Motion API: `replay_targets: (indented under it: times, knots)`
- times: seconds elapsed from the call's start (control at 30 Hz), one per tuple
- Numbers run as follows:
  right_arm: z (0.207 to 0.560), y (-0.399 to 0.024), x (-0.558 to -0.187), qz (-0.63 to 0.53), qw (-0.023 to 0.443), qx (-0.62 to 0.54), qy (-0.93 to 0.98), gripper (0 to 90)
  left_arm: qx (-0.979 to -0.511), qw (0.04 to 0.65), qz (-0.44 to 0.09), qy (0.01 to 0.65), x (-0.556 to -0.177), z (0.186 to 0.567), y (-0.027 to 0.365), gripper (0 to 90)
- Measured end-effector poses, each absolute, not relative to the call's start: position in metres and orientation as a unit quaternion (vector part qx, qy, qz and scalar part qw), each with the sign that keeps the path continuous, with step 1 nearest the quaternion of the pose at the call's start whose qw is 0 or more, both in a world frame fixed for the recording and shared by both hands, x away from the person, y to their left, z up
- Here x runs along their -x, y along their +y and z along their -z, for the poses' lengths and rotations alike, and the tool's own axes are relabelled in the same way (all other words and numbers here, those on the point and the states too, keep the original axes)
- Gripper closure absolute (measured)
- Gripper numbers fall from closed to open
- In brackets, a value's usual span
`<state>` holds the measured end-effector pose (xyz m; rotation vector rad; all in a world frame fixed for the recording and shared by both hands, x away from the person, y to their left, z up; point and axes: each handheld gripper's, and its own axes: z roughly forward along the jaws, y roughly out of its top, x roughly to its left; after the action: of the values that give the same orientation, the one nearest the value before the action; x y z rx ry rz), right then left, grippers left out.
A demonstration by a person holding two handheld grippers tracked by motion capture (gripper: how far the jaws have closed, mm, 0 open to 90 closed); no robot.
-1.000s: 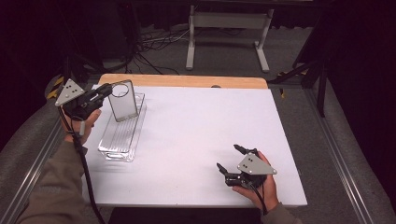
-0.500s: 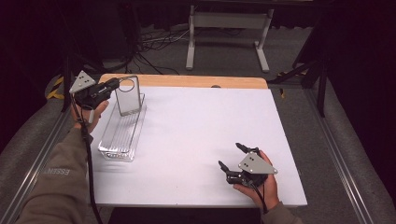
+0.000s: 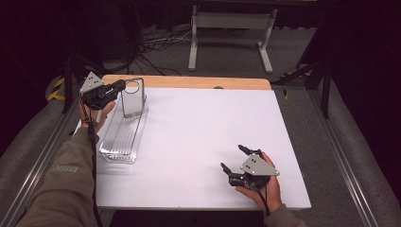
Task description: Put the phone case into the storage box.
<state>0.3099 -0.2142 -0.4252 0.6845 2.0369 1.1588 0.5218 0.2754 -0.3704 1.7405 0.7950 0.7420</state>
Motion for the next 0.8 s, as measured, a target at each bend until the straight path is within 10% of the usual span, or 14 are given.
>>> replay_targets:
  times: [0.8]
  knots:
    - [0.426, -0.212, -0.310, -0.440, 0.339, -0.259, 0.790, 19.4, -0.701, 0.523, -0.333, 0.351, -0.548, 0.384, 0.285, 72.3]
